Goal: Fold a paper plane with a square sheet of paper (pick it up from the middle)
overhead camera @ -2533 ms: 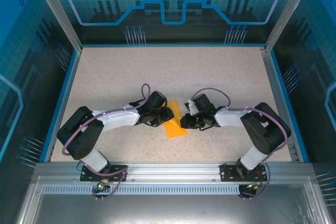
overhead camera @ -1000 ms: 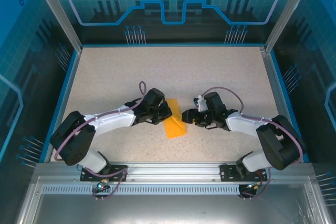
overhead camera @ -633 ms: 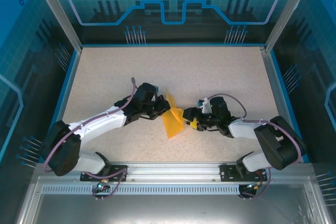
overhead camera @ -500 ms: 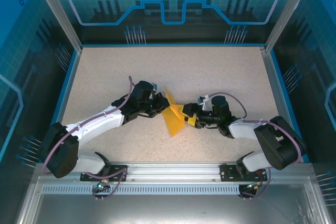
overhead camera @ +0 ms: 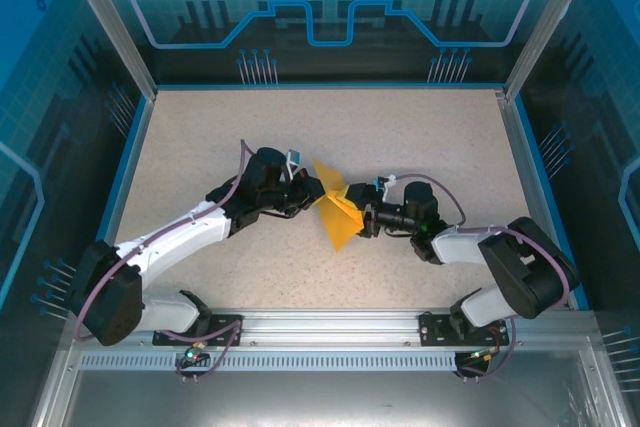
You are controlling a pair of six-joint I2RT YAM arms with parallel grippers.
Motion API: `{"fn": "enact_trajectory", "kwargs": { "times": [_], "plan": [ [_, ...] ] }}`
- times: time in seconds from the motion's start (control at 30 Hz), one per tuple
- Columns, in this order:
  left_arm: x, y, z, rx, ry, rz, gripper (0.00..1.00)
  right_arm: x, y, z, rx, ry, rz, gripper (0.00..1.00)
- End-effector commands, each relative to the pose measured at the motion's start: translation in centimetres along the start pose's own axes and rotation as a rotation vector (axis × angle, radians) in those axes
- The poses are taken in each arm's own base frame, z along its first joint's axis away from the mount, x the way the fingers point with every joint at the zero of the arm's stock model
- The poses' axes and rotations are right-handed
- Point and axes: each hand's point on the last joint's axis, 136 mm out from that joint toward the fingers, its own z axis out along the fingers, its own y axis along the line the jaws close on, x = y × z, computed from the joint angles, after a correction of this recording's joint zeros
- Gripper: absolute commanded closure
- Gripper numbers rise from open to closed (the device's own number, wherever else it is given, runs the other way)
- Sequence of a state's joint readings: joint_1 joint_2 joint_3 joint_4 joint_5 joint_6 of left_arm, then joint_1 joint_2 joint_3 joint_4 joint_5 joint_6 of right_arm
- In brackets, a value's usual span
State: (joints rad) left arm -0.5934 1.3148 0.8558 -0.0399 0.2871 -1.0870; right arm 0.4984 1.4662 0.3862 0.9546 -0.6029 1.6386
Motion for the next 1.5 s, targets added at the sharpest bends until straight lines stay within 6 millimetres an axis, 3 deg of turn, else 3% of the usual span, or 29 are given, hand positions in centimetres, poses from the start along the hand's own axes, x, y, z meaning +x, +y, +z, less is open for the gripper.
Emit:
{"fn": "enact_trajectory", "kwargs": {
  "times": [0.0, 0.3, 0.63, 0.83, 1.0, 1.1, 1.3, 1.47],
  "plan": [
    [0.2, -0.7, -1.2, 0.03, 0.006, 0.01, 1.0, -0.3, 2.7, -0.3, -0.075, -0.01, -0.026, 0.24],
    [0.2, 1.4, -1.3, 0.007, 0.015, -0.014, 1.0, -0.4, 3.4, -1.5, -0.072, -0.026, -0.055, 0.42],
    [0.5, 2.2, -0.8, 0.0, 0.035, -0.013, 1.0, -0.7, 3.1, -2.2, -0.038, -0.044, -0.075, 0.6],
    [0.5, 2.7, -0.6, -0.011, 0.042, -0.015, 0.95, -0.7, 2.7, -2.6, 0.014, -0.045, -0.102, 0.72],
    [0.5, 3.3, -0.6, -0.025, 0.042, -0.024, 0.82, -1.0, 2.5, -3.3, 0.062, -0.06, -0.136, 0.81],
    [0.4, 3.5, -0.7, -0.03, 0.039, -0.023, 0.67, -1.2, 2.4, -3.6, 0.1, -0.068, -0.167, 0.85],
    [0.3, 3.2, -0.9, -0.029, 0.04, -0.015, 0.58, -1.4, 2.0, -4.2, 0.164, -0.076, -0.219, 0.92],
    [0.1, 3.0, -1.7, -0.054, 0.032, 0.022, 0.47, -2.0, 0.9, -6.4, 0.417, -0.105, -0.398, 0.95]
  ]
}}
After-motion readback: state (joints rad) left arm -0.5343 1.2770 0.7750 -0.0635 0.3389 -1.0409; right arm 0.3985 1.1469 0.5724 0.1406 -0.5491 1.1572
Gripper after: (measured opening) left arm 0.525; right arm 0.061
